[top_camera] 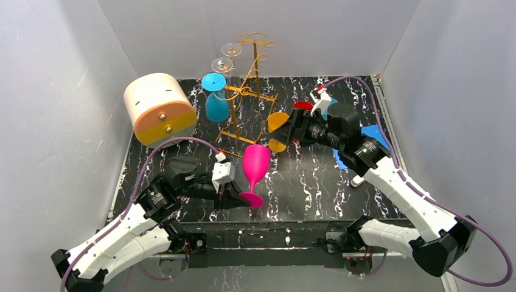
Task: Take the wine glass off the wine glass rack
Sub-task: Place the wine glass at the center of the board.
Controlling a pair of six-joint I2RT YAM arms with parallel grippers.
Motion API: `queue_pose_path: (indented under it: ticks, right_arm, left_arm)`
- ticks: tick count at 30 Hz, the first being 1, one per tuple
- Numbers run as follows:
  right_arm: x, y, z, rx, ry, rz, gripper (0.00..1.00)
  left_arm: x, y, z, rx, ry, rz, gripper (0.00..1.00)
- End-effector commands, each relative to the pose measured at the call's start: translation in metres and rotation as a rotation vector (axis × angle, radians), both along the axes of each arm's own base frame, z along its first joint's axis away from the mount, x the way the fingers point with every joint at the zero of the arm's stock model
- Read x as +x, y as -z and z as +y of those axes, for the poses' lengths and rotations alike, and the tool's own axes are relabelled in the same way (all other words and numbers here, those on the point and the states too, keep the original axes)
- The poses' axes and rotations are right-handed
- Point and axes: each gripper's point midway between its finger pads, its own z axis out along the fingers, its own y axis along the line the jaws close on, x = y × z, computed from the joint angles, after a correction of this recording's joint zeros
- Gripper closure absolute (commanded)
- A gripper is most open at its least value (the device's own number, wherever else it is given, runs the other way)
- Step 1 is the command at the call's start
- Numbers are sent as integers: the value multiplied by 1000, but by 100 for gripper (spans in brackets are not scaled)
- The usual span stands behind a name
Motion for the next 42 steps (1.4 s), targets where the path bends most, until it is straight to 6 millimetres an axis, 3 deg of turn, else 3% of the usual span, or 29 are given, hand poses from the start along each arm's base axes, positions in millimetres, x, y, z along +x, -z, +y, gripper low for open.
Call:
queue_pose_path:
  ticks: [1, 10, 14, 23, 28, 42]
  right_arm:
    - [-20, -29, 14, 106, -157, -31, 1]
    - [-47, -21, 41, 197, -458, 122, 2]
    - [-55, -15, 46, 224, -538, 192, 7]
    - [-72, -28, 46, 227, -716, 207, 13]
    - [-84, -26, 43, 261, -843, 325, 24]
    - [-77, -28, 38, 302, -869, 384, 48]
  left_arm:
    - [-16, 7, 5, 13, 116, -62, 100]
    - [-22, 0, 5, -27, 156, -99, 100]
    - [-22, -4, 4, -49, 146, -87, 100]
    - [-23, -8, 4, -68, 151, -88, 100]
    - [-23, -9, 5, -73, 144, -97, 100]
    - [-24, -12, 3, -54, 157, -57, 100]
